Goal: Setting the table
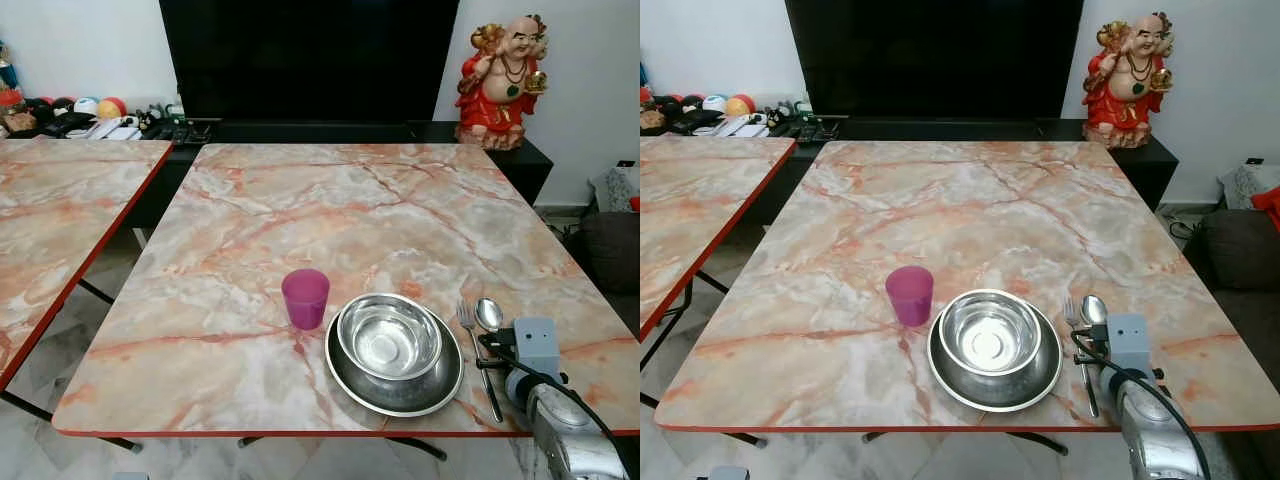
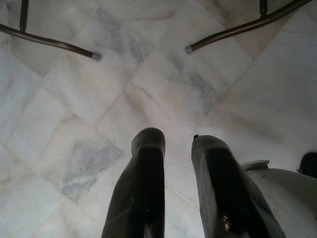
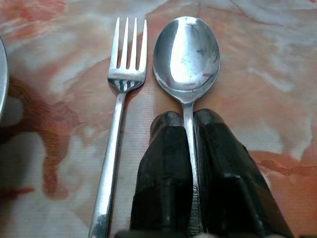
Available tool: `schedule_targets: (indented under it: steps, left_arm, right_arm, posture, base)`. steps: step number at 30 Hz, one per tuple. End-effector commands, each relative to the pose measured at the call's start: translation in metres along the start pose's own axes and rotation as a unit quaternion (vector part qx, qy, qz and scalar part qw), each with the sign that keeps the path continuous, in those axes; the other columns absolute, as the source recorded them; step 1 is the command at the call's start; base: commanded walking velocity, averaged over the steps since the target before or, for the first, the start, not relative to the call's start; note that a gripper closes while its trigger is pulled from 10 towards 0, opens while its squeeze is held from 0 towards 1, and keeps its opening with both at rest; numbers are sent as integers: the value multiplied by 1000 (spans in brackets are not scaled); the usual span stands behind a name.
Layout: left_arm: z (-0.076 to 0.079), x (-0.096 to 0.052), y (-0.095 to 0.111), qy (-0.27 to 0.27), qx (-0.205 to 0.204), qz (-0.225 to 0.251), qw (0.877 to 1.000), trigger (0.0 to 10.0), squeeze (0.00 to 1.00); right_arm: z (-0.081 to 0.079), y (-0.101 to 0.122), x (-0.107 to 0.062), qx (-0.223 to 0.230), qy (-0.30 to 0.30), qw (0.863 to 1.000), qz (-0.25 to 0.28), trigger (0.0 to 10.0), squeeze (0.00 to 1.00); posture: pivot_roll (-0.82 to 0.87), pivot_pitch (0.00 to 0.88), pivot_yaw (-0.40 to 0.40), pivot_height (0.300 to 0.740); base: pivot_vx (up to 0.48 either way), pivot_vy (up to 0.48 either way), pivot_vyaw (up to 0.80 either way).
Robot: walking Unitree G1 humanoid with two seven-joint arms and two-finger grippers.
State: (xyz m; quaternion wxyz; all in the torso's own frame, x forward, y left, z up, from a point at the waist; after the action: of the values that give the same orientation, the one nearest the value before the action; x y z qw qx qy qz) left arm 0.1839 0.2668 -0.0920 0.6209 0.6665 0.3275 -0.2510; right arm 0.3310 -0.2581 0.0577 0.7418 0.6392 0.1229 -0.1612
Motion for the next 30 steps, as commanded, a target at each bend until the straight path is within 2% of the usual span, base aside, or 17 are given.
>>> schedule_targets:
  steps: [1,4,5,6,9,11,13,14,16,17,18,19,30]
  left_arm:
    - [-5,-1,-4,7,-1,-9,1000,10000,0]
    - [-5,-1,-4,7,-1,-9,1000,10000,0]
    - [-5,-1,-4,7,-1,-9,1000,10000,0]
    - [-5,-1,-4,7,-1,-9,1000,10000,0]
    - [-5,-1,-4,7,0,-9,1000,10000,0]
    - [-5,-1,-4,7,-1,-9,1000,10000,0]
    - [-4,-1,-3,7,0,-9,1000,10000,0]
    - [-4,-1,-3,7,0,-9,1000,10000,0]
    - [-5,-1,-3,7,0,-8,1000,10000,0]
    - [-5,-1,-3,7,0,-9,1000,10000,0]
    - [-5,-1,-3,7,0,-9,1000,10000,0]
    - [-5,-1,-3,7,0,-9,1000,10000,0]
    - [-4,-1,-3,7,0,-8,1000,10000,0]
  right_arm:
    - [2,-7,0,-4,-2,1000,-17,10000,161]
    - [2,-7,0,-5,-2,1000,-18,10000,165]
    - [2,-7,0,-5,-3,1000,-18,10000,231]
    - [2,-7,0,-7,-2,1000,-18,10000,490]
    - [2,-7,0,-8,-2,1000,-18,10000,506]
    - [2,-8,1,-9,-2,1000,-19,10000,494]
    - [3,-9,0,-10,-3,1000,-20,10000,384]
    - [3,-9,0,-10,-4,1000,-21,10000,384]
    - [3,-10,0,-12,-5,1000,-23,10000,243]
    - [3,-11,0,-12,-5,1000,-25,10000,90]
    - [3,-11,0,-12,-5,1000,-25,10000,90]
    - [4,-12,0,-13,-7,1000,-27,10000,16]
    - [2,-23,-1,-33,-3,998,-54,10000,0]
  posture:
    - [6,25,23,740]
    - [7,25,23,740]
    - [6,26,23,740]
    - [7,25,24,740]
    - [7,25,24,740]
    - [7,24,24,740]
    - [7,24,24,740]
    - [7,24,24,740]
    - [6,24,24,740]
    - [7,25,24,740]
    - [7,25,24,740]
    - [6,24,24,740]
    - [6,24,23,740]
  base:
    - [0,0,0]
    - [0,0,0]
    - [0,0,0]
    - [0,0,0]
    - [0,0,0]
    - [0,0,0]
    - [0,0,0]
    - [0,0,0]
    - [0,0,0]
    - [0,0,0]
    - [0,0,0]
    - [0,0,0]
    - [0,0,0]
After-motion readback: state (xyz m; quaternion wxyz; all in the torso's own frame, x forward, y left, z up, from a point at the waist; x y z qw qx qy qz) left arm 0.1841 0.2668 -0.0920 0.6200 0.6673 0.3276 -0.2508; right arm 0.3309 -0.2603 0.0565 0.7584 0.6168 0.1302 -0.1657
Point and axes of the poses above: a point about 5 cm out from each wrist's last joint towards the gripper, its own x axis pointing out of the wrist towards the gripper, its own y axis along the axis of the wrist's last joint, z = x × y, the point moved 3 cm from there along x, pointing out of the wrist towards the gripper, and after that the axes turned 1 degree about -x, right-handed, at the moved point
